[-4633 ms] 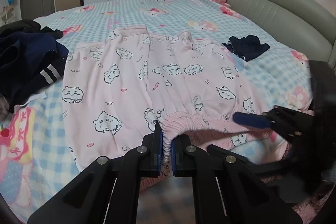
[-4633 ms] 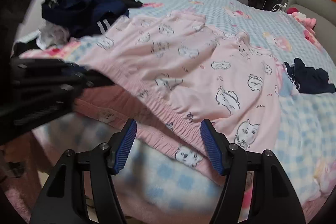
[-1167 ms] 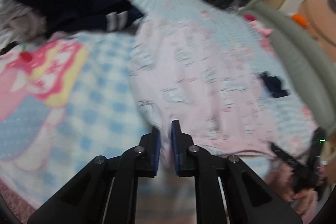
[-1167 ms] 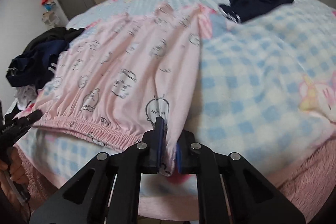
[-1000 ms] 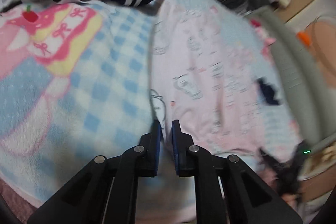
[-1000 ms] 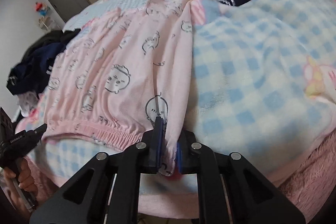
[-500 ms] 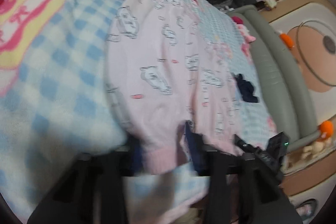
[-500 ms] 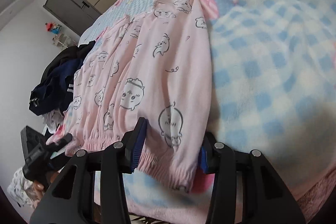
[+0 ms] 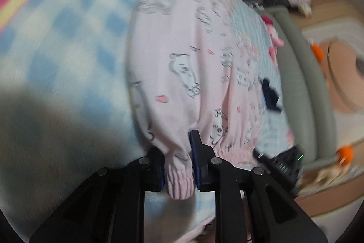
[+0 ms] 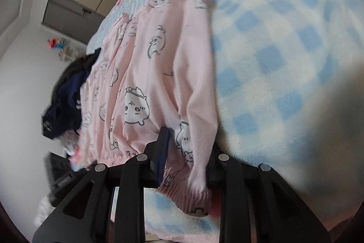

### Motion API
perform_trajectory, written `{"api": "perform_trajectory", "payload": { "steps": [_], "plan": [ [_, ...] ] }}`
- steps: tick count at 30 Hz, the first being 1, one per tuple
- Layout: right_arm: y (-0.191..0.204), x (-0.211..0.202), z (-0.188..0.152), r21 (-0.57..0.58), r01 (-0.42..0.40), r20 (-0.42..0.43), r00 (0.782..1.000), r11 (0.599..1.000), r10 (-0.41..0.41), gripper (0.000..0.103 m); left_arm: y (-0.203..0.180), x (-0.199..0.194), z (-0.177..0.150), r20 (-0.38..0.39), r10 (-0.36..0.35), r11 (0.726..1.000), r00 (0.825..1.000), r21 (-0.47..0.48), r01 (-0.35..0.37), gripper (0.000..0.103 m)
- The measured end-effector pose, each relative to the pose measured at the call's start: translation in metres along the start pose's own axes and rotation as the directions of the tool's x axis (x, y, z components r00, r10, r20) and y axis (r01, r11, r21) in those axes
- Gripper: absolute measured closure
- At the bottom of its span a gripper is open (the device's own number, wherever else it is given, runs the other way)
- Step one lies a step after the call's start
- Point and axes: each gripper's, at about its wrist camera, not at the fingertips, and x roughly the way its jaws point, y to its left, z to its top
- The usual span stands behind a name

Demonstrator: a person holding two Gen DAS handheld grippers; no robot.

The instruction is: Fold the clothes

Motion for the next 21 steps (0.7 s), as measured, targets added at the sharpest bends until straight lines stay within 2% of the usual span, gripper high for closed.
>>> {"api": "perform_trajectory", "payload": {
  "steps": [2,7,10,11,14,17,21],
  "plan": [
    [-0.001,-0.001,-0.002,-0.001,-0.007,0.004,1.000,1.000,0.007,0.078,-0.006,-0.003,-0.002,0.017,0.020,0.999,1.000,0.035,-0.021,0.083],
    [0.019,-0.001,-0.009,-0.110,0.087,0.035,0.996,0.990,-0.083,0.078,-0.022,-0.011,-0.006,0.062,0.068,0.990,0.996,0.119,-0.075,0.084],
    [0.026,-0.007,-0.011,-0.142,0.103,0.054,0.994,0.985,-0.096,0.079,-0.031,-0.015,-0.009,0.091,0.095,0.980,0.991,0.168,-0.110,0.087],
    [0.029,-0.008,-0.012,-0.156,0.102,0.066,0.993,0.982,-0.093,0.083,-0.034,-0.017,-0.010,0.101,0.104,0.975,0.989,0.184,-0.121,0.091],
    [0.038,-0.017,-0.014,-0.189,0.134,0.126,0.986,0.973,-0.111,0.095,-0.046,-0.024,-0.014,0.138,0.123,0.959,0.983,0.238,-0.154,0.093],
    [0.050,-0.034,-0.020,-0.242,0.161,0.171,0.978,0.957,-0.121,0.098,-0.068,-0.040,-0.023,0.192,0.122,0.934,0.974,0.309,-0.178,0.093],
    [0.064,-0.057,-0.037,-0.300,0.201,0.220,0.966,0.932,-0.137,0.098,-0.079,-0.051,-0.035,0.199,0.128,0.918,0.972,0.346,-0.192,0.093]
  ]
}}
